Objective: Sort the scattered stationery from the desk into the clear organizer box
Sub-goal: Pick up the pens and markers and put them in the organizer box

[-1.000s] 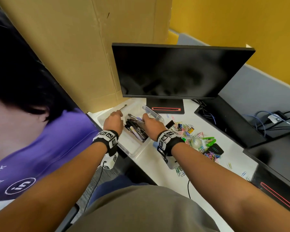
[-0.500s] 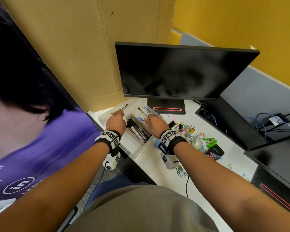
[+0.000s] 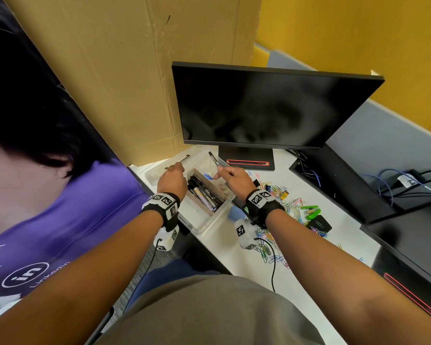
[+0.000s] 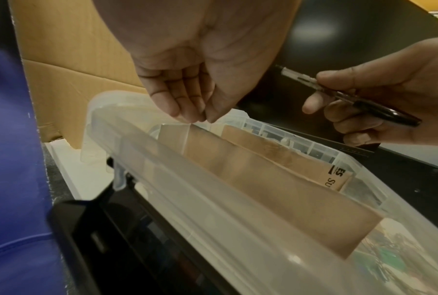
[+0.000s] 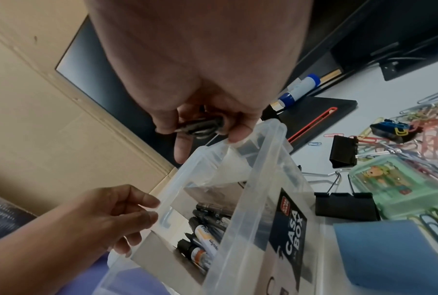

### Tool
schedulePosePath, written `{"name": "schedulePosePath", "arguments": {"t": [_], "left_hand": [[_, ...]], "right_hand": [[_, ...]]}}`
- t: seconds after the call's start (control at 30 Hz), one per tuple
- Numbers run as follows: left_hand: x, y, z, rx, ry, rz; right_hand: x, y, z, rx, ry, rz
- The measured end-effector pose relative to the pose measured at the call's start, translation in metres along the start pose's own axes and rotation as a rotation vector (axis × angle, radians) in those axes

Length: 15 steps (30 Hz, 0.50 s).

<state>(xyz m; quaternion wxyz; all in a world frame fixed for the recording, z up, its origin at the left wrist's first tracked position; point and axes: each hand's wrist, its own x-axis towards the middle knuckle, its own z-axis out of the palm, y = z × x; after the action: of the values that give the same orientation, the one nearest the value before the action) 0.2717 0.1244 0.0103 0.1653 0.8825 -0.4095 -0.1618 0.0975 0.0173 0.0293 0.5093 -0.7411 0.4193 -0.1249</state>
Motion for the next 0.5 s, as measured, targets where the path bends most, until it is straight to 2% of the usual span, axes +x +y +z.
{"name": "schedulePosePath", "arguments": {"t": [0.13, 0.3, 0.4, 0.5], "left_hand": [[0.000, 0.000, 0.000, 0.001, 0.000, -0.006], [-0.001, -0.001, 0.001, -0.002, 0.001, -0.005], [-0.001, -0.001, 0.001, -0.003, -0.008, -0.006], [-0.001, -0.003, 0.000, 0.003, -0.021, 0.002]], "right_hand": [[0.000, -0.007, 0.002, -0.036, 0.032, -0.067], [0.003, -0.019, 0.010, -0.010, 0.024, -0.067], [0.003, -0.026, 0.015, -0.118, 0.029, -0.120], [0.004, -0.025, 0.027, -0.216, -0.025, -0.104]]}}
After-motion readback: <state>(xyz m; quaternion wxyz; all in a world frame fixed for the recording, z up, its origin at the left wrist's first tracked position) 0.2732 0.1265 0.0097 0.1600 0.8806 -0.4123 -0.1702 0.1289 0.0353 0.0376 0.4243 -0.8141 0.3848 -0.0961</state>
